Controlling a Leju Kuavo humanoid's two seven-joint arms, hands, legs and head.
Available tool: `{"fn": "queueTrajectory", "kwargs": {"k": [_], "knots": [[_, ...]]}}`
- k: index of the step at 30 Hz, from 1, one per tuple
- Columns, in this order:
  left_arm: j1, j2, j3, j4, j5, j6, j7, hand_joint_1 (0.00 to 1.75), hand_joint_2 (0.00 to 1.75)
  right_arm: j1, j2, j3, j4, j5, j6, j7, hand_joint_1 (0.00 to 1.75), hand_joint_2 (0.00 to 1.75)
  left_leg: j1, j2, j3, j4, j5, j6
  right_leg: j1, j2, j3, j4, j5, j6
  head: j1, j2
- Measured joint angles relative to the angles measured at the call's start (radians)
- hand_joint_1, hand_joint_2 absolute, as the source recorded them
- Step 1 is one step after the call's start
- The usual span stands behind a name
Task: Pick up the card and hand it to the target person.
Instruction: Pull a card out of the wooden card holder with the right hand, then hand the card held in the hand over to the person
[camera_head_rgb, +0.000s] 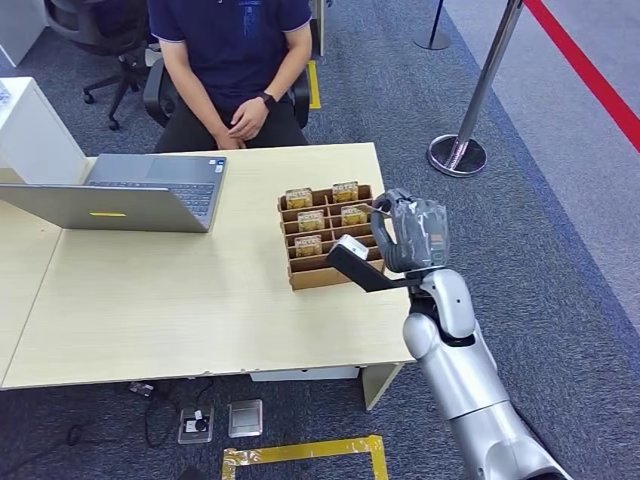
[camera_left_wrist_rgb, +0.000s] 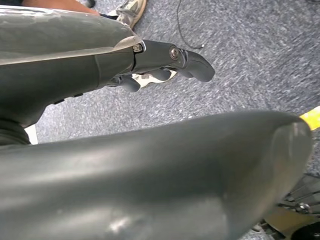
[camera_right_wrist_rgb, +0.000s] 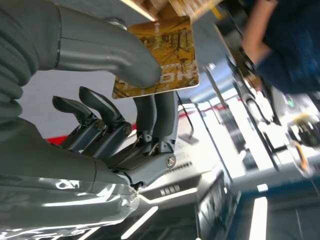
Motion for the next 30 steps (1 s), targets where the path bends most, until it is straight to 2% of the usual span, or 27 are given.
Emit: {"fn": "queueTrajectory", "kwargs": {"k": [4,8,14,20,30], "knots": [[0.002,0.0,0.001,0.0,-0.006,0.0,-0.001,0.0,0.0,-0.018,-0.006,0.005,-0.074,-0.044,0.014,-0.022,1.75,1.75,0.0,0.0,0.0,0.0,0.0,0.0,0.0,0.0,0.0,0.0,0.0,0.0,0.0,0.0],[-0.006,0.0,0.001,0.0,-0.02,-0.005,0.0,0.0,0.0,-0.089,-0.002,0.014,-0.029,-0.045,0.0,-0.019,1.75,1.75,0.0,0.0,0.0,0.0,0.002,0.0,0.0,0.0,0.0,0.0,0.002,0.0,0.0,0.0],[-0.044,0.0,-0.004,0.0,-0.04,-0.016,0.007,0.0,0.0,-0.294,0.051,0.021,0.225,-0.038,-0.107,-0.014,1.75,1.75,0.0,0.0,0.0,0.0,0.004,-0.001,0.0,0.0,0.0,0.001,0.003,-0.001,0.0,0.0],[-0.065,0.0,-0.008,0.0,-0.056,-0.023,0.024,0.0,0.0,-0.475,0.089,0.021,0.514,-0.039,-0.176,0.011,1.75,1.75,0.0,0.0,0.0,0.0,0.004,-0.001,0.0,0.0,0.0,0.001,0.003,-0.001,-0.001,0.0],[-0.07,0.0,-0.006,0.0,-0.053,-0.039,0.035,0.0,0.0,-0.579,0.108,0.014,0.776,-0.048,-0.182,0.037,1.75,1.75,0.0,0.0,0.0,0.001,0.004,-0.001,0.0,0.0,0.0,0.001,0.003,-0.001,0.001,0.0]]}}
